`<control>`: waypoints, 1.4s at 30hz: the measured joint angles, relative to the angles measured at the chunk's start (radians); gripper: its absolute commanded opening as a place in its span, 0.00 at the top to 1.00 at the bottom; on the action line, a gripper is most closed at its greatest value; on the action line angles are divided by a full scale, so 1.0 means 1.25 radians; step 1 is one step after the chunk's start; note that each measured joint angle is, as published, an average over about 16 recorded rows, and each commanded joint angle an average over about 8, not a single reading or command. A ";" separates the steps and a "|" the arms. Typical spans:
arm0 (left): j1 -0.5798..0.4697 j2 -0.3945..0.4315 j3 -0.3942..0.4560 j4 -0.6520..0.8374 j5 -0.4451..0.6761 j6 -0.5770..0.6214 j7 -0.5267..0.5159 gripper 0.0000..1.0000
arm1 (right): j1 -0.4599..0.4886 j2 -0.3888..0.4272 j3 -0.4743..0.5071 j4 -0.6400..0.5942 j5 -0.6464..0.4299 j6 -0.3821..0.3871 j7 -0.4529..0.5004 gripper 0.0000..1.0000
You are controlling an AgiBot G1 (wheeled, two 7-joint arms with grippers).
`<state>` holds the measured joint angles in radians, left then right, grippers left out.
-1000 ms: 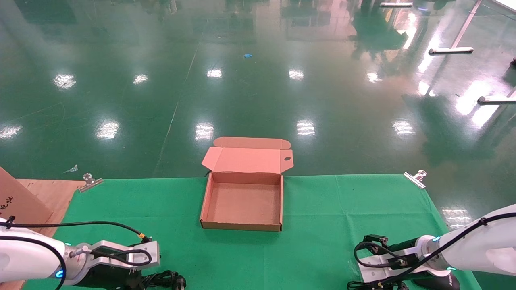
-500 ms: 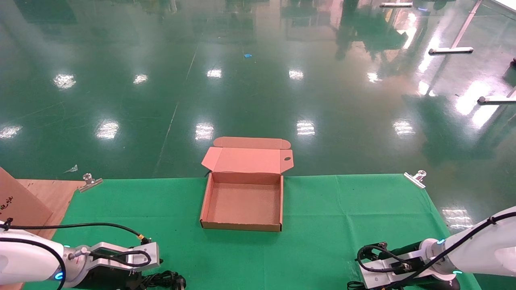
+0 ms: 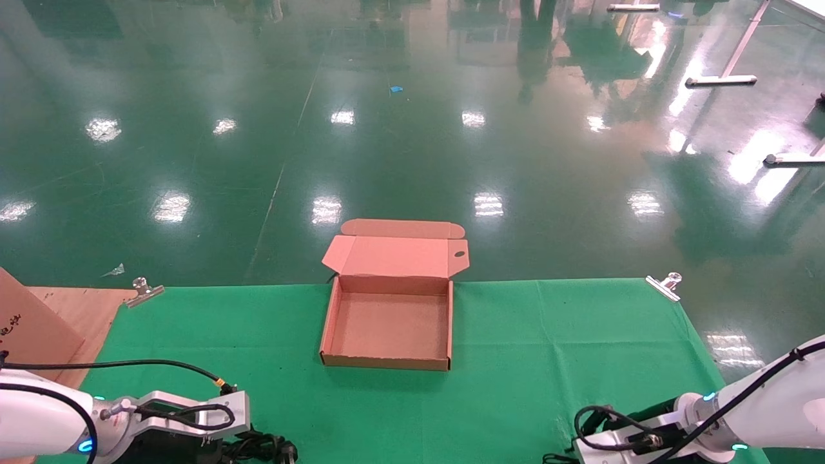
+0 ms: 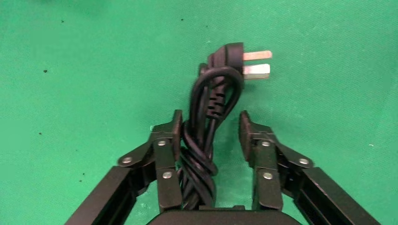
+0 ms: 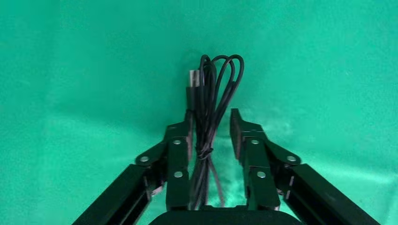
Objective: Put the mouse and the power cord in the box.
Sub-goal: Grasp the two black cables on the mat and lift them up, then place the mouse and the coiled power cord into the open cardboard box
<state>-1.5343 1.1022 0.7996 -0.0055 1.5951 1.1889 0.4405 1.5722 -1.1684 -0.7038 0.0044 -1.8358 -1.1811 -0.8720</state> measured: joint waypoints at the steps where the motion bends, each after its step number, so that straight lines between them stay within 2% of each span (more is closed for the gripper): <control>1: 0.000 0.000 0.000 0.000 0.000 0.002 0.001 1.00 | 0.001 0.001 0.000 -0.001 0.000 -0.004 -0.001 1.00; 9: -0.006 -0.003 -0.001 -0.001 -0.001 0.026 0.004 1.00 | 0.012 0.011 0.002 -0.003 0.003 -0.040 -0.003 1.00; 15: -0.038 -0.008 0.002 -0.009 0.003 0.086 0.006 1.00 | 0.042 0.024 0.010 0.000 0.015 -0.085 -0.006 1.00; 24: -0.157 -0.009 0.010 -0.041 0.015 0.199 0.009 1.00 | 0.137 0.047 0.035 0.015 0.051 -0.178 -0.002 1.00; 29: -0.238 0.010 0.013 -0.061 0.020 0.229 0.009 1.00 | 0.203 0.048 0.050 0.023 0.072 -0.217 0.014 1.00; 36: -0.324 0.065 0.010 -0.073 0.020 0.182 0.013 1.00 | 0.281 0.011 0.064 0.030 0.092 -0.227 0.050 1.00; 42: -0.364 0.123 0.005 -0.068 0.018 0.081 0.022 1.00 | 0.323 -0.045 0.067 0.032 0.096 -0.179 0.081 1.00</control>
<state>-1.9897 1.2555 0.8057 -0.0910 1.6173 1.2896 0.4674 1.9765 -1.2252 -0.6198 0.0448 -1.7160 -1.4053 -0.7711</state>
